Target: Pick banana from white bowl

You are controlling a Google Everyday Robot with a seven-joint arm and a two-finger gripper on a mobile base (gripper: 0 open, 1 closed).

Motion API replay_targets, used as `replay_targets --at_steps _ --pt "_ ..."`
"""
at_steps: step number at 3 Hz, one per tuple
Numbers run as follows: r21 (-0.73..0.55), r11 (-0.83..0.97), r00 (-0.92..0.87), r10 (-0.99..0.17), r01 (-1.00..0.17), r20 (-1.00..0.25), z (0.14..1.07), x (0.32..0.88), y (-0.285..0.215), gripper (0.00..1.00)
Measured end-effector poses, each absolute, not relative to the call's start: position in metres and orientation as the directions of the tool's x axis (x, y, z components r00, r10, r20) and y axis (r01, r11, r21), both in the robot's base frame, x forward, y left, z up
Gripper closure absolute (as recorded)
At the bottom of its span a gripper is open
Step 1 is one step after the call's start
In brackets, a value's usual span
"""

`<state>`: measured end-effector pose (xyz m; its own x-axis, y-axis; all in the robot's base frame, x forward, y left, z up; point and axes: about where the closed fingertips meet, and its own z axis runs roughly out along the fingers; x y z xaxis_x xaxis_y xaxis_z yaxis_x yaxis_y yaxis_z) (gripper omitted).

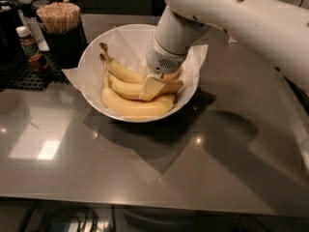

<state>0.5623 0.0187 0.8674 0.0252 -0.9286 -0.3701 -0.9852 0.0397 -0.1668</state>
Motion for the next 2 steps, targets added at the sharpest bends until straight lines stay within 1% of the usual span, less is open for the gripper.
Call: replay_targets --at_steps 1,2 --pt "-0.176 0.042 0.023 -0.936 -0.983 -0.350 0.8676 0.5641 0.0187 0.64" --pt "-0.176 0.042 0.023 -0.936 -0.983 -0.350 0.8676 0.5641 0.0187 0.75"
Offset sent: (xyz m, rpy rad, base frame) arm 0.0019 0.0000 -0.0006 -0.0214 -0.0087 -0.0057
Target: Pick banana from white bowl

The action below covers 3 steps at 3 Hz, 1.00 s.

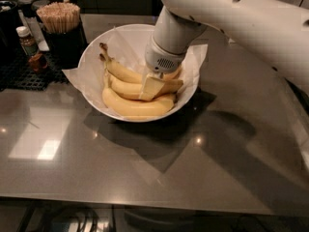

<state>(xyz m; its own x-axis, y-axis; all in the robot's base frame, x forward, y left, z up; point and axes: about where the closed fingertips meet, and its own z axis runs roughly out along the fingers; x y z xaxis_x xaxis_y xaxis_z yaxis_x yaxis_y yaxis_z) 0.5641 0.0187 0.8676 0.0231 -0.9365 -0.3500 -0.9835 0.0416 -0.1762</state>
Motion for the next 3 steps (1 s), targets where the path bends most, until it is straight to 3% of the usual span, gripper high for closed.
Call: replay_targets --at_steps 1,2,3 --pt "-0.176 0.042 0.023 -0.937 -0.983 -0.350 0.8676 0.5641 0.0187 0.56" --pt "-0.183 0.046 0.019 -0.939 -0.982 -0.342 0.8672 0.5643 0.0186 0.59" --pt "-0.188 0.053 0.012 -0.943 -0.981 -0.331 0.8646 0.5656 0.0200 0.82"
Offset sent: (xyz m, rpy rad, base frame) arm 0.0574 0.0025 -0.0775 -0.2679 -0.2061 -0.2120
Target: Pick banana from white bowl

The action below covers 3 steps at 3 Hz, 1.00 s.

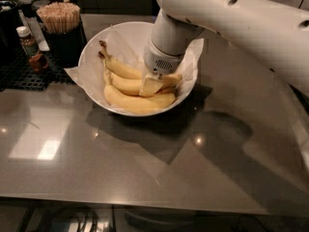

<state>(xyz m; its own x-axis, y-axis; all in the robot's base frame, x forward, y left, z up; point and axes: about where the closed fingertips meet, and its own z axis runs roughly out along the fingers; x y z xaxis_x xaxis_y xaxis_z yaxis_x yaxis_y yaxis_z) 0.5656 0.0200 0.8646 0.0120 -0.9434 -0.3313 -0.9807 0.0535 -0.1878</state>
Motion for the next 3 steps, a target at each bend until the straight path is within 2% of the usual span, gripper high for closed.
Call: replay_targets --at_steps 1,3 --pt "-0.193 0.056 0.009 -0.947 -0.980 -0.322 0.8648 0.5678 0.0197 1.00" --pt "-0.191 0.061 0.000 -0.953 -0.980 -0.304 0.8652 0.5696 0.0210 1.00"
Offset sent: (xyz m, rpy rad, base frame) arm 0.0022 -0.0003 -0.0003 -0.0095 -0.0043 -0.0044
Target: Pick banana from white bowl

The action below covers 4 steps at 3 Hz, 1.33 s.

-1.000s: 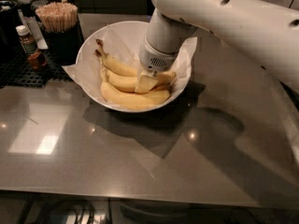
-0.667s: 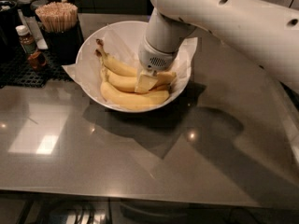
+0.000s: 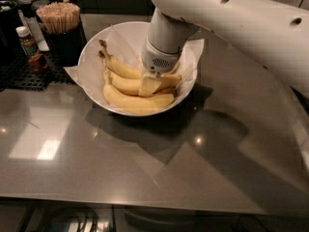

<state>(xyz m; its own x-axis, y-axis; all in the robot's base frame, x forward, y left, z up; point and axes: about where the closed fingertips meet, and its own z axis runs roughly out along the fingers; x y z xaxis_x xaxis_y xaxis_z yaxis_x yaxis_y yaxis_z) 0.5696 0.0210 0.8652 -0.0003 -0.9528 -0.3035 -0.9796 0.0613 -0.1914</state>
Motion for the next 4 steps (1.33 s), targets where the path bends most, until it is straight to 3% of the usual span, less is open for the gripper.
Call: replay_targets --at_steps 4 --pt "-0.174 0.080 -0.031 -0.963 -0.981 -0.267 0.8625 0.5788 0.0210 1.00"
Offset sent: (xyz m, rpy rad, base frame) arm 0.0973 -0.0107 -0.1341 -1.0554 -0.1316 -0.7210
